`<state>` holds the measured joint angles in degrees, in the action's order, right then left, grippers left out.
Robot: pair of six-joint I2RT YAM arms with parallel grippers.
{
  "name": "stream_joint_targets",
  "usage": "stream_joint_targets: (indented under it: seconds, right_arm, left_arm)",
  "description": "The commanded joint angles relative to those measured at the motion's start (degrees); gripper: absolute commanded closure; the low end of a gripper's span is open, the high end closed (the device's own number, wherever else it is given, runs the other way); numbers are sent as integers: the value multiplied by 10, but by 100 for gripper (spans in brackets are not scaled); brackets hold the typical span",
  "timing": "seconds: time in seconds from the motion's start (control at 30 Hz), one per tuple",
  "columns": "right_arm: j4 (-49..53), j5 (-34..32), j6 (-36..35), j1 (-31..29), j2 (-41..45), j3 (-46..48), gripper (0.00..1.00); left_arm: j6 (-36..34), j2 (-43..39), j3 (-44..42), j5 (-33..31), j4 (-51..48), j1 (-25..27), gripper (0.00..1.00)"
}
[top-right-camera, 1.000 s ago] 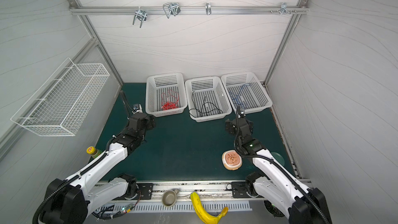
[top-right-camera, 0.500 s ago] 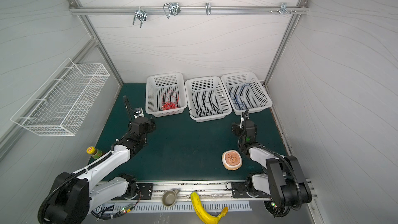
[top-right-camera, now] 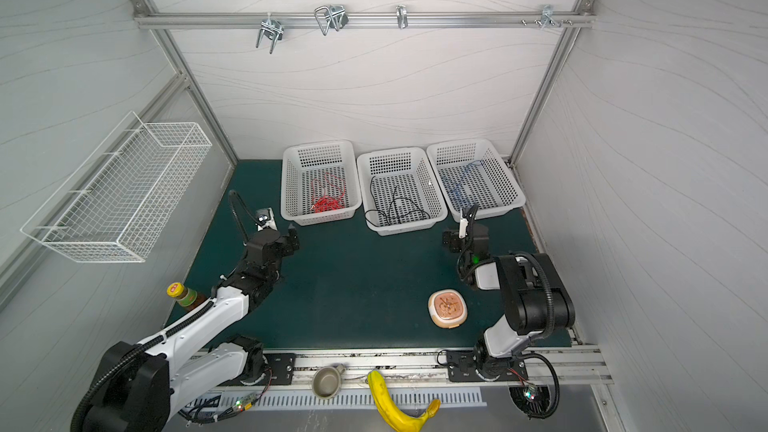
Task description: Untangle the cables
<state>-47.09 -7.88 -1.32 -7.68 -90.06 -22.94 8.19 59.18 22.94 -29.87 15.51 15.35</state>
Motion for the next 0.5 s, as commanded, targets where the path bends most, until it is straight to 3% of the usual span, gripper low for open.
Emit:
stream_joint_targets:
  seconds: [0.0,0.17,0.3,0.47]
  right_arm:
    - [-7,-2,-3,-2,4,-11,1]
    - [-6,1,-3,-2,2,-11,1]
    - [0,9,-2,2,2,-15,1]
    - [15,35,3,12,1,-23,1]
  left_arm:
    - [-27,-4,-12,-4,69,-22,9]
    - [-57,50,-49,5,172,-59,9]
    - [-74,156,-64,47,325,-79,11]
    - [-94,275,-23,102,391,-107,12]
